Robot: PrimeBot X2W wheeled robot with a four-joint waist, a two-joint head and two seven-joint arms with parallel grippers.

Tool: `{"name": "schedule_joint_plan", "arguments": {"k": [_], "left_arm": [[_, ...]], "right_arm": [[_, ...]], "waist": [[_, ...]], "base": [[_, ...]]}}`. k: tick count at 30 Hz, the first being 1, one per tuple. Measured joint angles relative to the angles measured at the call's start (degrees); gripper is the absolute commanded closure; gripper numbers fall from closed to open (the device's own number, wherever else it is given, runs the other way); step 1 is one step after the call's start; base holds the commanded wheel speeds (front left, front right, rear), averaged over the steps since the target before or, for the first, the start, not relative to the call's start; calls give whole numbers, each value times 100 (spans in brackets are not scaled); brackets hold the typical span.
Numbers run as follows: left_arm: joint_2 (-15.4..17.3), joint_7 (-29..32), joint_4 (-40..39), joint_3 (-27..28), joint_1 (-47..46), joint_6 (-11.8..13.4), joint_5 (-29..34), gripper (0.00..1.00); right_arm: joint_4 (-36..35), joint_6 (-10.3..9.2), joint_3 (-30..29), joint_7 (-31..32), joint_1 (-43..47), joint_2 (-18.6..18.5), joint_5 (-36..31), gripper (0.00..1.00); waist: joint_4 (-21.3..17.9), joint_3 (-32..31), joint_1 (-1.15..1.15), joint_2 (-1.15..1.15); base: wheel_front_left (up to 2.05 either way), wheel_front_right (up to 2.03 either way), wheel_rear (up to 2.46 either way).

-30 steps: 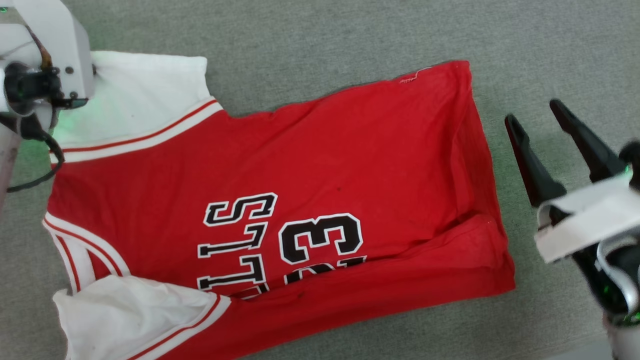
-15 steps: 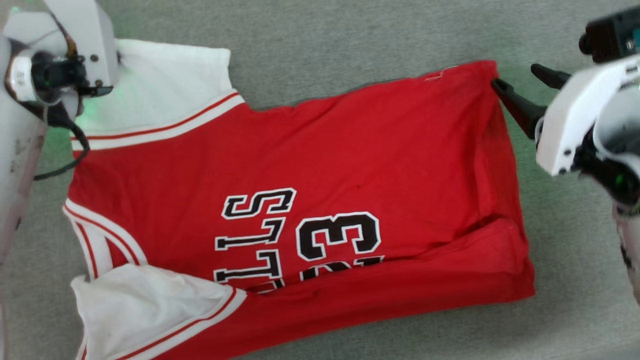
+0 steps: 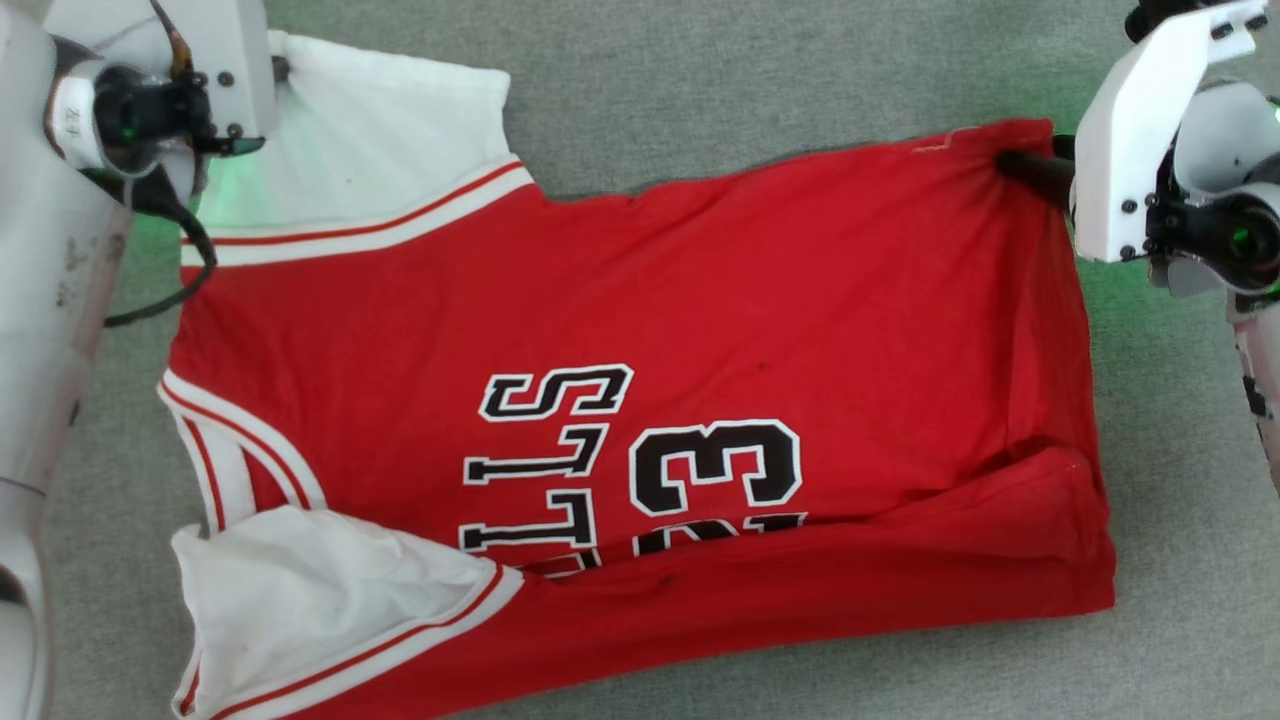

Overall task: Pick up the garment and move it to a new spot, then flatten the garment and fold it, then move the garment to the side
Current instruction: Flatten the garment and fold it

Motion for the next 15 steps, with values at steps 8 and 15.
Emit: {"name": "schedule_joint_plan", "arguments": {"k": [8, 15], "left_arm": [[-199, -309, 287, 70, 14, -182, -118, 100], [-372, -583, 487, 112, 121, -424, -236, 100]], "right_arm": [[389, 2, 178, 101, -221, -76, 231, 100], [364, 2, 420, -377, -85, -320, 359, 100]], "waist": [[107, -137, 0, 0], [240, -436, 0, 0]], "base": [[0, 0, 0], [0, 0, 0]]}}
